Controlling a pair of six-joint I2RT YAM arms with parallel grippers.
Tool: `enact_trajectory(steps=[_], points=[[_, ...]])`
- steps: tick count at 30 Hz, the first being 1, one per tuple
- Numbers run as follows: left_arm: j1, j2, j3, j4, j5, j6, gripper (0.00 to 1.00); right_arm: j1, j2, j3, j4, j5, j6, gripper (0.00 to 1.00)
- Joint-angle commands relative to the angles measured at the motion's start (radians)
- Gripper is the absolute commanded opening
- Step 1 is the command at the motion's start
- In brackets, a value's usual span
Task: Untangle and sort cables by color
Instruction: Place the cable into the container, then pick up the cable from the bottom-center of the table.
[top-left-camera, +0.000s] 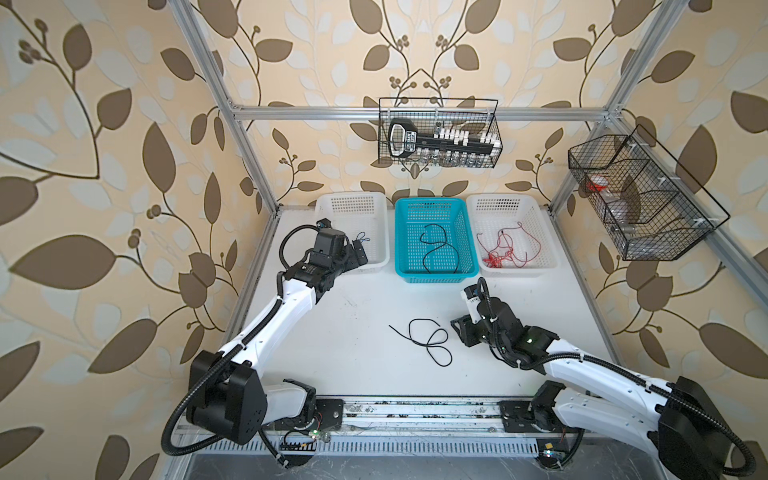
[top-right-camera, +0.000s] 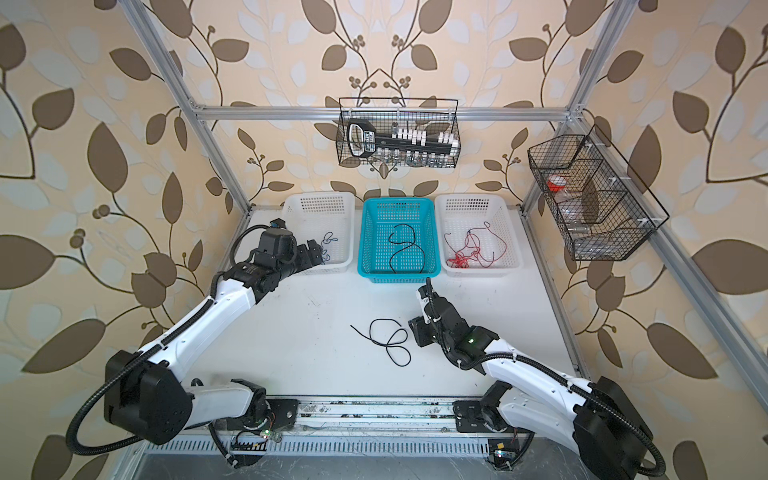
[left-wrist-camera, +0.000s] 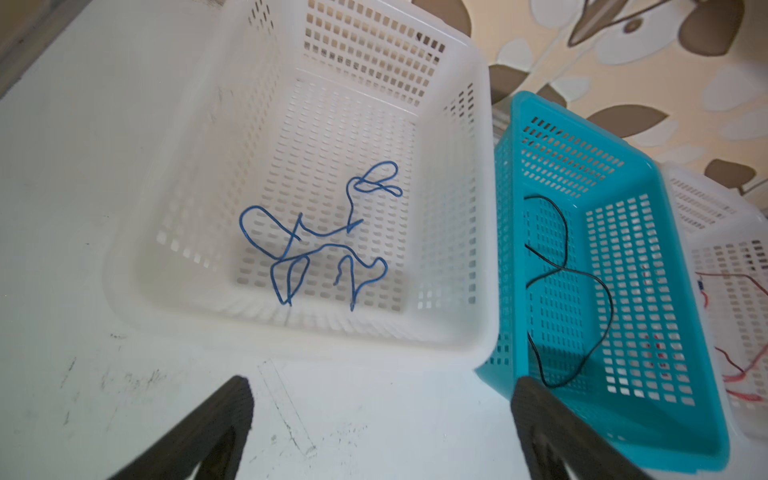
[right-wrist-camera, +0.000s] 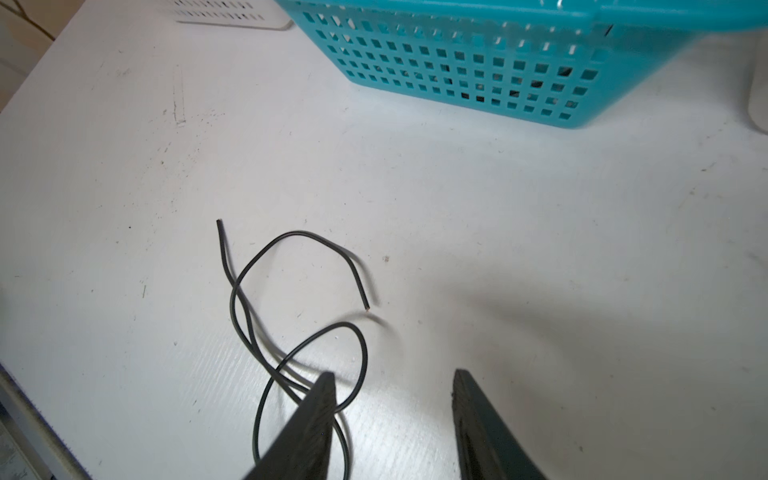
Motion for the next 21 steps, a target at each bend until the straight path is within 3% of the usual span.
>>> enact_trajectory(steps=[1,9,21], points=[[-0.022,-0.063,-0.075,0.043,0.043,-0.049,0.99,0.014,0.007,-0.026,-0.010,-0.036,0.029,0.48],[-0.065,-0.144,-0.182,0.056,0.080,-0.100,0.99,0.035,0.095,-0.035,0.070,-0.069,0.085,0.53],[-0.065,-0.238,-0.250,0.035,0.097,-0.123,0.99,0.118,0.249,-0.028,0.178,-0.061,0.119,0.51]])
